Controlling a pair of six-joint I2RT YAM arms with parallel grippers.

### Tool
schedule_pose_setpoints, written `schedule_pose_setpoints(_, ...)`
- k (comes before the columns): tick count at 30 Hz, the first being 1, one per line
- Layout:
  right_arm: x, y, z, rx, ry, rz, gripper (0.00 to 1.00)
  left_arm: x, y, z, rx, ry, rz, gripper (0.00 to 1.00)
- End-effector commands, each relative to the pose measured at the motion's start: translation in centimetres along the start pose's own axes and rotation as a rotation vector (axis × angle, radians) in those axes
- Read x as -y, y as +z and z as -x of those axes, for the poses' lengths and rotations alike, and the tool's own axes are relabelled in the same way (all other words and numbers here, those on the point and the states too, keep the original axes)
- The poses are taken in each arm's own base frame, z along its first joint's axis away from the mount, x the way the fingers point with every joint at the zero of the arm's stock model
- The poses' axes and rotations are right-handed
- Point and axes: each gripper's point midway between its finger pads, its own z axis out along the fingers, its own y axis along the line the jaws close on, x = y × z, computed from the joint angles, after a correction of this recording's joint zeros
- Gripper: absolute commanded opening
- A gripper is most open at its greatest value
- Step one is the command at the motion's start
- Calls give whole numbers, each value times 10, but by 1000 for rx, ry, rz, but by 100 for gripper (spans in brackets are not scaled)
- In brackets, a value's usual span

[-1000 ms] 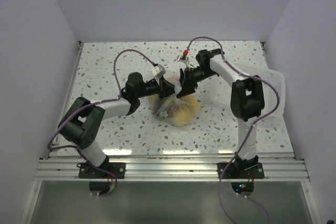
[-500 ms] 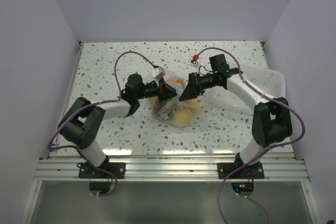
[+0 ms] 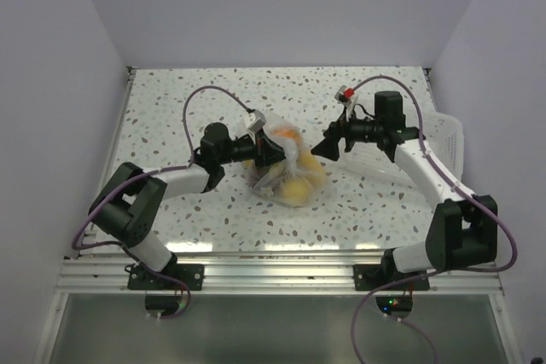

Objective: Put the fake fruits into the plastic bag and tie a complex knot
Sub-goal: Tie the plastic bag at the center of the board.

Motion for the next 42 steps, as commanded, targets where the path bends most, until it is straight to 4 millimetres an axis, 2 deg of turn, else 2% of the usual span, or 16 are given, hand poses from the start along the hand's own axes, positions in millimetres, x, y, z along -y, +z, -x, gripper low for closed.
schedule_pose_setpoints(1, -2, 1, 4, 9, -84, 23, 97, 9, -1, 22, 54, 76, -39, 0)
schedule_pose_setpoints(2, -11, 6, 2, 3, -70, 123, 93, 11, -1, 23, 55, 81, -47, 0)
schedule_pose_setpoints(4, -15, 18, -2, -27, -11, 168, 67, 12, -1, 21, 53, 80, -56, 0)
schedule_pose_setpoints(6, -9, 32, -11, -46, 101, 125, 70, 14, -1, 23, 59, 79, -65, 0)
schedule_pose_setpoints(7, -2, 37, 0, 10, 27, 83, 72, 15, -1, 23, 57, 79, -71, 0)
schedule_pose_setpoints(8, -2, 40, -14, 11, 21, 67, 70, 15, -1, 25, 60, 84, -69, 0)
schedule_pose_setpoints(10, -11, 44, -5, 51, -19, 57, 67, 15, -1, 26, 60, 83, -66, 0)
schedule_pose_setpoints(12, -25, 47, -6, 50, 20, 114, 62, 14, -1, 24, 51, 81, -64, 0)
schedule_pose_setpoints(13, -28, 47, 4, 91, -11, 125, 61, 14, -1, 22, 47, 79, -64, 0)
schedule_pose_setpoints(18, -56, 56, 10, 114, -13, 213, 55, 18, 0, 15, 32, 63, -85, 0)
schedule_pose_setpoints(19, -58, 57, 17, 147, -38, 221, 56, 19, 0, 15, 32, 61, -95, 0)
schedule_pose_setpoints(24, -71, 62, 27, 174, -44, 263, 61, 28, 1, 11, 16, 57, -150, 0)
schedule_pose_setpoints(29, -82, 67, 29, 164, -55, 315, 81, 37, 5, 14, 33, 66, -199, 0)
schedule_pose_setpoints(32, -87, 70, 23, 139, -72, 324, 84, 36, 10, 21, 56, 57, -194, 0)
schedule_pose_setpoints(36, -80, 73, 5, 91, -79, 304, 86, 40, 11, 33, 89, 64, -211, 0)
schedule_pose_setpoints(42, -78, 74, -5, 66, -78, 306, 86, 54, 5, 29, 71, 20, -270, 0)
